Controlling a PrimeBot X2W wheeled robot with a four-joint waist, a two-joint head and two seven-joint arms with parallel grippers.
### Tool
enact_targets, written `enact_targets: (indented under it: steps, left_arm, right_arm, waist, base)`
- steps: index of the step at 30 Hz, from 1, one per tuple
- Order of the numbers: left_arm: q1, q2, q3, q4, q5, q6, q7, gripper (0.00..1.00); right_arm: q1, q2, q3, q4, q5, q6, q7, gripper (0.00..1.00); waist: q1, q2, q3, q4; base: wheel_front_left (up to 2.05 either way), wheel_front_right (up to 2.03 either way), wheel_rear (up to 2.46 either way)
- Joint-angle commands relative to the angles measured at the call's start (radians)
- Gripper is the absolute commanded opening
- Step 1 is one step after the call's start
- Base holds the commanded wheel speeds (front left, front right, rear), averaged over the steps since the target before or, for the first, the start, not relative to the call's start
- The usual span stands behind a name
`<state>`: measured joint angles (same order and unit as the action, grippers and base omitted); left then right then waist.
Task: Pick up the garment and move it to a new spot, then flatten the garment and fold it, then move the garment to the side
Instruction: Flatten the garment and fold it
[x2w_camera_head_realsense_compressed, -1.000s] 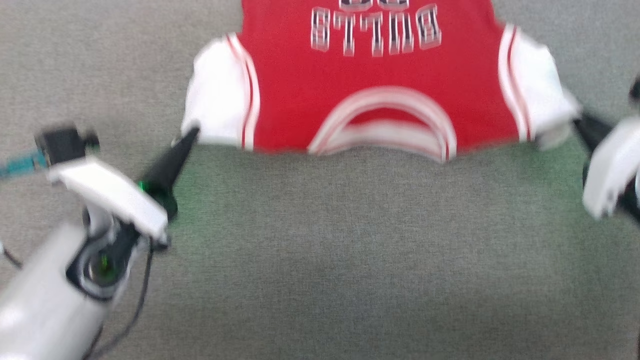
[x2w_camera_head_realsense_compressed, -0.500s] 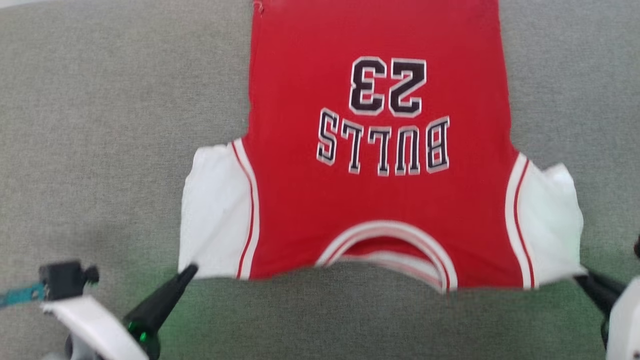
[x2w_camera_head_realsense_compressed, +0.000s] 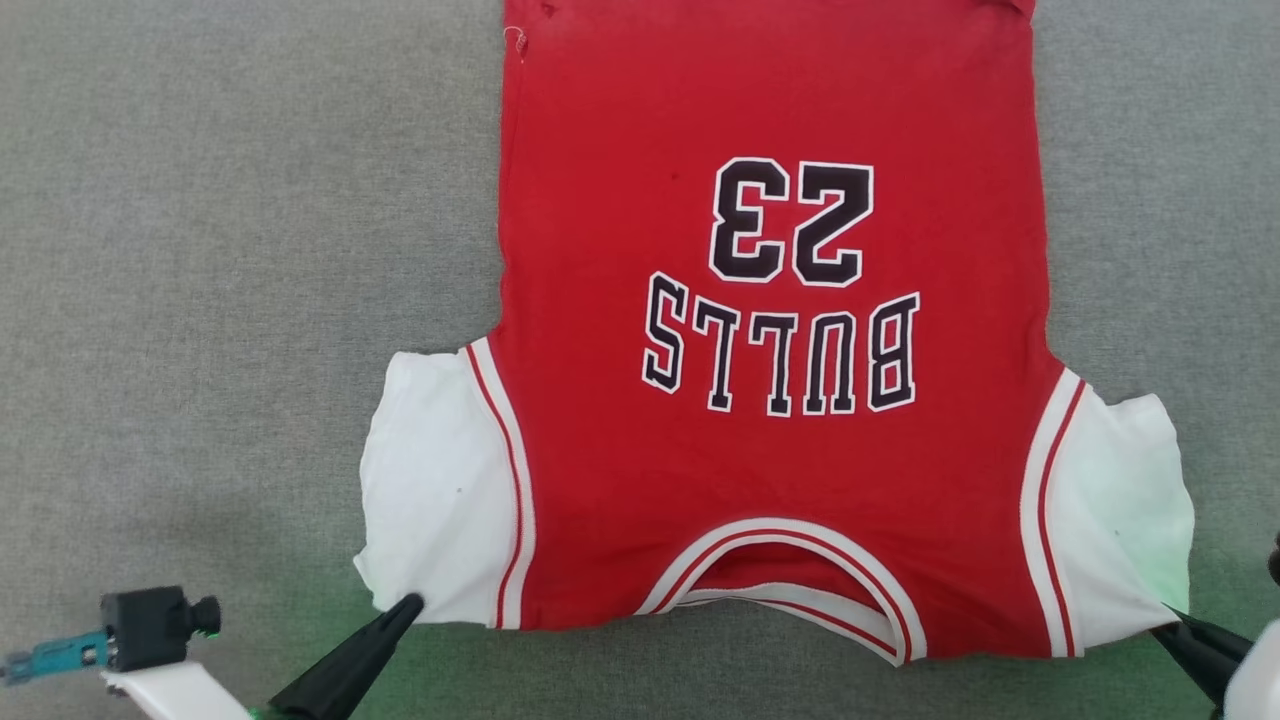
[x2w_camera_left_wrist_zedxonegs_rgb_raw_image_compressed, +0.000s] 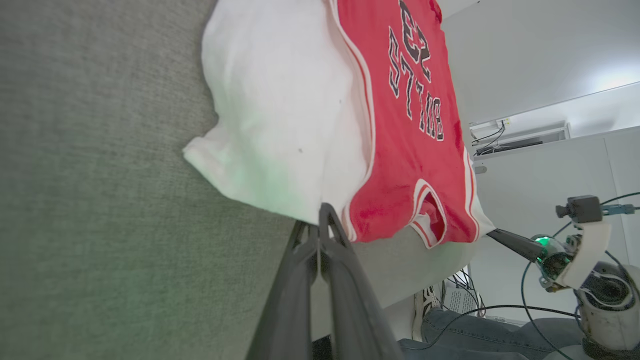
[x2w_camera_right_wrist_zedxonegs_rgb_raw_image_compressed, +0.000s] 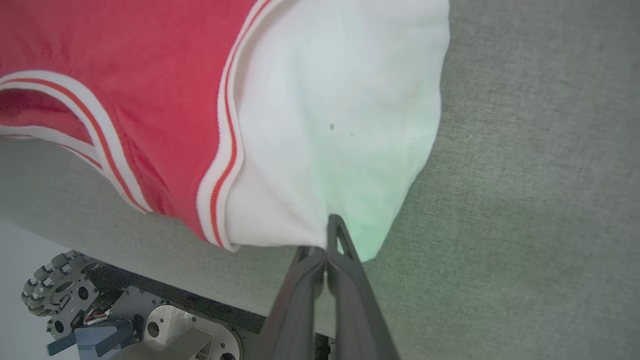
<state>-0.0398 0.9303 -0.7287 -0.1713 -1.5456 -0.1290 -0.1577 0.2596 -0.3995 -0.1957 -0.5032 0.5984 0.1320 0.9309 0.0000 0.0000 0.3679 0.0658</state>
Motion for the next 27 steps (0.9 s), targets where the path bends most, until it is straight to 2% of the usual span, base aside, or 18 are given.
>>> enact_targets:
  steps: [1,4,5,7,8,13,18,22,25,26,27]
  left_arm:
    - [-0.025,-0.018,-0.006,0.008,0.012,-0.002,0.012,0.0]
    - [-0.052,-0.038,-0.016,0.025,0.028,-0.002,0.027,0.0]
    - [-0.059,-0.046,-0.017,0.03,0.031,-0.002,0.027,0.0]
    - [-0.066,-0.055,-0.021,0.035,0.036,-0.002,0.033,0.0]
    - [-0.071,-0.06,-0.023,0.036,0.036,-0.002,0.033,0.0]
    - [-0.085,-0.072,-0.031,0.026,0.049,-0.002,0.03,0.0]
    - [-0.105,-0.079,-0.034,0.006,0.069,-0.002,0.031,0.0]
    - [-0.143,-0.095,-0.042,-0.016,0.099,-0.002,0.044,0.0]
    - [-0.177,-0.105,-0.047,-0.036,0.112,-0.002,0.051,0.0]
    - [-0.196,-0.114,-0.055,-0.048,0.123,-0.002,0.058,0.0]
    - [-0.205,-0.121,-0.057,-0.052,0.123,-0.002,0.059,0.0]
  right_arm:
    - [-0.023,-0.01,0.02,0.026,-0.01,-0.002,0.006,0.0]
    - [-0.045,-0.022,0.051,0.058,-0.023,-0.002,0.001,0.0]
    - [-0.057,-0.021,0.053,0.065,-0.028,-0.002,-0.01,0.33]
    - [-0.062,-0.027,0.051,0.074,-0.032,-0.002,-0.018,0.84]
    - [-0.064,-0.028,0.045,0.071,-0.032,-0.002,-0.017,1.0]
    - [-0.128,-0.04,-0.067,0.011,-0.039,-0.002,0.014,1.0]
    - [-0.294,-0.077,-0.12,0.007,-0.03,-0.002,0.071,1.0]
    - [-0.564,-0.113,-0.089,0.127,-0.064,-0.002,0.098,1.0]
    - [-0.777,-0.13,-0.02,0.28,-0.126,-0.002,0.109,1.0]
    - [-0.9,-0.131,0.026,0.385,-0.175,-0.002,0.116,1.0]
    - [-0.957,-0.131,0.048,0.436,-0.2,-0.002,0.121,1.0]
  waist:
    - [0.0,0.0,0.005,0.003]
    - [0.0,0.0,0.015,0.01]
    - [0.0,0.0,0.016,0.012]
    - [0.0,0.0,0.02,0.018]
    - [0.0,0.0,0.021,0.021]
    - [0.0,0.0,0.032,0.042]
    - [0.0,0.0,0.057,0.066]
    - [0.0,0.0,0.103,0.106]
    - [0.0,0.0,0.146,0.142]
    - [0.0,0.0,0.173,0.168]
    - [0.0,0.0,0.185,0.181]
  base:
    - [0.0,0.0,0.0]
    - [0.0,0.0,0.0]
    - [0.0,0.0,0.0]
    - [0.0,0.0,0.0]
    - [0.0,0.0,0.0]
    - [0.0,0.0,0.0]
    - [0.0,0.0,0.0]
    - [0.0,0.0,0.0]
    - [0.0,0.0,0.0]
    - [0.0,0.0,0.0]
    - [0.0,0.0,0.0]
